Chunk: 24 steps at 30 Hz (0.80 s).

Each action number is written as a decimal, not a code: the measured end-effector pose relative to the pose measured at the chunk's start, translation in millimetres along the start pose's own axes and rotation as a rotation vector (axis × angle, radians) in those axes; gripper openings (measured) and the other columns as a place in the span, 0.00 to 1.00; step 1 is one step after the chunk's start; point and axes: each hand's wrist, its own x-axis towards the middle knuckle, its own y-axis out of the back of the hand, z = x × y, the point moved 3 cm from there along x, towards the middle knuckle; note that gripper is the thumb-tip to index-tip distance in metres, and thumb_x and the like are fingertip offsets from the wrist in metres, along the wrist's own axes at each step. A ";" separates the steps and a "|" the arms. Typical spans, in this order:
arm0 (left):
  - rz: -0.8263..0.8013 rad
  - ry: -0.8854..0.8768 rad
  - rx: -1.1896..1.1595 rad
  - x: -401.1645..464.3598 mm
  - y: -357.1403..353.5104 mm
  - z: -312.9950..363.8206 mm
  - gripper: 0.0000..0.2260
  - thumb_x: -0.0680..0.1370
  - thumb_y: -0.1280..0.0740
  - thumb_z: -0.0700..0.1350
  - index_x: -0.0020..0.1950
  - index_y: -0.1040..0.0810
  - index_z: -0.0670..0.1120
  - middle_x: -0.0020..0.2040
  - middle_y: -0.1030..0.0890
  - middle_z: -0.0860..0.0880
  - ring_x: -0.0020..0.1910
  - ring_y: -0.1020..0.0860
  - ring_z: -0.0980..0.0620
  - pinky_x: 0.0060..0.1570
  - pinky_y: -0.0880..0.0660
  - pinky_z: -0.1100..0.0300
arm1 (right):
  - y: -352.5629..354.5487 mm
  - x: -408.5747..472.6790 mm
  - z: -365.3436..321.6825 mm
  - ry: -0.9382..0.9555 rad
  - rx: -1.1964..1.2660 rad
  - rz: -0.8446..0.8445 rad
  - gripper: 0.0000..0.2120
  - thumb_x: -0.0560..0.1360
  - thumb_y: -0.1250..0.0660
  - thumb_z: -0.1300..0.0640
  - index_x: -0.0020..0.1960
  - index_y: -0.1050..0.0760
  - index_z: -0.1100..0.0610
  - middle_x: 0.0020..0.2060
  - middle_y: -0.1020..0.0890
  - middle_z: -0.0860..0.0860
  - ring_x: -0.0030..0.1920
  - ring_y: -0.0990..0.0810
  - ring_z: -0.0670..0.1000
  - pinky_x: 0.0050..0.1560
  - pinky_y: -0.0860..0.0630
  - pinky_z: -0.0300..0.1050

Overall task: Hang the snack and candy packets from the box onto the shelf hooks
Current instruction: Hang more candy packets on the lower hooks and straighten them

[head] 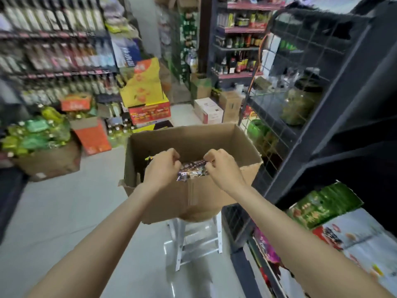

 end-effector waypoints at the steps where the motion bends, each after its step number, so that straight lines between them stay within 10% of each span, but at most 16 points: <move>1: -0.061 0.042 0.041 20.5 -4.5 -15.3 0.11 0.77 0.38 0.43 0.58 0.24 0.45 0.54 0.20 0.44 0.55 0.23 0.44 0.54 0.25 0.51 | -9.1 23.6 1.7 -0.002 -0.009 -0.055 0.13 0.76 0.40 0.61 0.58 0.24 0.57 0.55 0.24 0.56 0.57 0.24 0.56 0.58 0.28 0.51; 9: -0.463 0.337 0.301 114.3 -49.3 -99.1 0.15 0.77 0.37 0.44 0.60 0.26 0.37 0.60 0.25 0.38 0.60 0.27 0.39 0.57 0.29 0.52 | -106.2 166.1 17.3 0.024 -0.134 -0.605 0.18 0.78 0.37 0.57 0.67 0.30 0.59 0.62 0.24 0.57 0.61 0.25 0.56 0.63 0.28 0.50; 15: -0.379 0.544 0.362 133.6 -61.2 -121.0 0.23 0.77 0.39 0.35 0.70 0.40 0.43 0.70 0.45 0.39 0.66 0.37 0.36 0.63 0.35 0.46 | -182.6 198.7 23.0 0.109 -0.269 -0.932 0.33 0.75 0.33 0.54 0.76 0.44 0.55 0.68 0.31 0.59 0.66 0.30 0.59 0.63 0.31 0.49; 21: -0.279 0.521 0.244 139.0 -59.6 -132.2 0.25 0.76 0.41 0.30 0.72 0.44 0.39 0.69 0.42 0.34 0.57 0.27 0.34 0.53 0.30 0.48 | -211.5 210.9 23.8 0.146 -0.239 -0.917 0.37 0.76 0.33 0.52 0.78 0.50 0.53 0.70 0.34 0.62 0.69 0.33 0.61 0.68 0.36 0.49; 24: -0.238 0.489 0.114 145.2 -58.3 -136.6 0.22 0.75 0.36 0.35 0.66 0.41 0.37 0.57 0.29 0.36 0.49 0.24 0.39 0.45 0.30 0.52 | -216.0 214.9 8.9 0.096 0.153 -0.894 0.33 0.76 0.34 0.57 0.77 0.46 0.54 0.62 0.26 0.58 0.56 0.23 0.53 0.54 0.28 0.39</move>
